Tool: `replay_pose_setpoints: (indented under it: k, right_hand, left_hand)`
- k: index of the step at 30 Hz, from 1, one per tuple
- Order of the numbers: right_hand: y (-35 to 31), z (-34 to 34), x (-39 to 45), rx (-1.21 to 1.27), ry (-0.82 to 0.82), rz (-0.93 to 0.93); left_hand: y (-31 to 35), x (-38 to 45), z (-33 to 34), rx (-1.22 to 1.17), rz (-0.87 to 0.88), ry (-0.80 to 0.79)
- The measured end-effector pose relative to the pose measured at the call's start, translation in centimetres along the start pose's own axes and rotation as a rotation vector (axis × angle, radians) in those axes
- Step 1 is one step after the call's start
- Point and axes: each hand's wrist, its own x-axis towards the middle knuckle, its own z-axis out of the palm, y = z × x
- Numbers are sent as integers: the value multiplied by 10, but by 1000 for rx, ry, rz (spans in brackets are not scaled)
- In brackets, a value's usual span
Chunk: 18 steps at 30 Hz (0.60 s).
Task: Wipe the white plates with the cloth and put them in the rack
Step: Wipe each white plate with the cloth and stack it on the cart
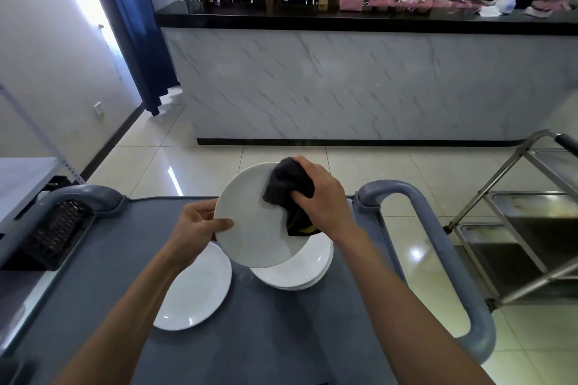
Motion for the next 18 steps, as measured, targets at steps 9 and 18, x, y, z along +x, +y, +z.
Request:
replay_pose_setpoints:
  k: [9,18]
  right_hand:
    - [-9,-2,-7,166,15,14]
    - [-16,5,-26,89,185,-77]
  left_hand:
    - [-4,3,-3,32,19,57]
    - [-5,8,9,-32,-19,165]
